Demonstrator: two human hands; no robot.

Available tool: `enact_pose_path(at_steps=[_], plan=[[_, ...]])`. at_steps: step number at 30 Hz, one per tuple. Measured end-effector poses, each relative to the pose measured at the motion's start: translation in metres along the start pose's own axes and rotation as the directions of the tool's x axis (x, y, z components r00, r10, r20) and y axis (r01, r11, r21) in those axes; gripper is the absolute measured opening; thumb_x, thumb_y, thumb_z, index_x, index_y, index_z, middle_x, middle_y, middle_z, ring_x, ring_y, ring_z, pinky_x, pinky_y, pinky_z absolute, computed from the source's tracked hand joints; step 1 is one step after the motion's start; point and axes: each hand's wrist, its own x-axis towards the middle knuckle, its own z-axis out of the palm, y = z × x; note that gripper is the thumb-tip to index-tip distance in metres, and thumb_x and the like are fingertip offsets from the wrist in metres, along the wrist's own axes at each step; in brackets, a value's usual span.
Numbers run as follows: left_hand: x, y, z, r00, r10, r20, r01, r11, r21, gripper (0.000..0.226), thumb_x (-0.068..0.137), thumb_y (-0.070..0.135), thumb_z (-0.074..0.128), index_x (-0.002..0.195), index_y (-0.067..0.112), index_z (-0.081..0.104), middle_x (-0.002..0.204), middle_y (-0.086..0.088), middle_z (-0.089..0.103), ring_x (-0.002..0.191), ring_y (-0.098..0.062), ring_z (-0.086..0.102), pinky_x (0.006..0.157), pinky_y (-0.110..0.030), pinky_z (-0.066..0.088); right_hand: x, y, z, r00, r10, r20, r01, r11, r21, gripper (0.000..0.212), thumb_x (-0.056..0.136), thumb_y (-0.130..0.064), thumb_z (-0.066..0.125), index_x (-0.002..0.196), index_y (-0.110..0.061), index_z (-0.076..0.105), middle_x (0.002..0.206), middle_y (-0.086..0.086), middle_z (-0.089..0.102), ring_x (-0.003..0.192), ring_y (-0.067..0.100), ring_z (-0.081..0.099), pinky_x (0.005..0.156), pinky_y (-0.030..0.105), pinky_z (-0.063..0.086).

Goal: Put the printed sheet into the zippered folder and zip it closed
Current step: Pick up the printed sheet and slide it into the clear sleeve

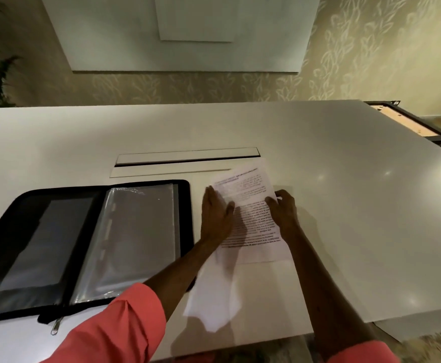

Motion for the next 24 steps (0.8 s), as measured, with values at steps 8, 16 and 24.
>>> enact_pose_path(at_steps=[8,16,24], plan=[[0.031,0.039,-0.035,0.998,-0.055,-0.021,0.031,0.789,-0.614,0.031,0.116,0.015,0.047,0.135,-0.007,0.059,0.13,-0.027,0.072,0.116,-0.045,0.071,0.109,-0.062,0.057,-0.011,-0.04,-0.008,0.952,-0.303,-0.052,0.306,0.918,0.251,0.018,0.104,-0.022,0.063,0.118,-0.012,0.062,0.11,0.008,0.078,0.097,0.027,0.079,0.078,0.046,0.069],[0.012,0.055,-0.045,0.96,0.197,-0.199,-0.278,0.763,-0.584,0.034,0.118,0.02,0.042,0.146,0.004,0.052,0.132,-0.016,0.071,0.118,-0.03,0.075,0.094,-0.048,0.068,-0.023,-0.04,0.0,0.853,-0.484,-0.196,0.521,0.769,0.37,0.023,0.105,-0.024,0.065,0.117,-0.006,0.068,0.105,0.023,0.073,0.097,0.048,0.073,0.074,0.066,0.064],[-0.013,0.027,-0.033,0.99,0.1,-0.103,-0.14,0.821,-0.553,0.043,0.118,0.024,0.041,0.159,0.014,0.047,0.14,-0.011,0.068,0.128,-0.03,0.071,0.101,-0.057,0.064,-0.038,-0.011,0.021,0.924,-0.352,-0.148,0.382,0.847,0.369,0.025,0.101,-0.009,0.064,0.123,-0.015,0.073,0.113,0.004,0.08,0.102,0.023,0.078,0.079,0.043,0.068]])
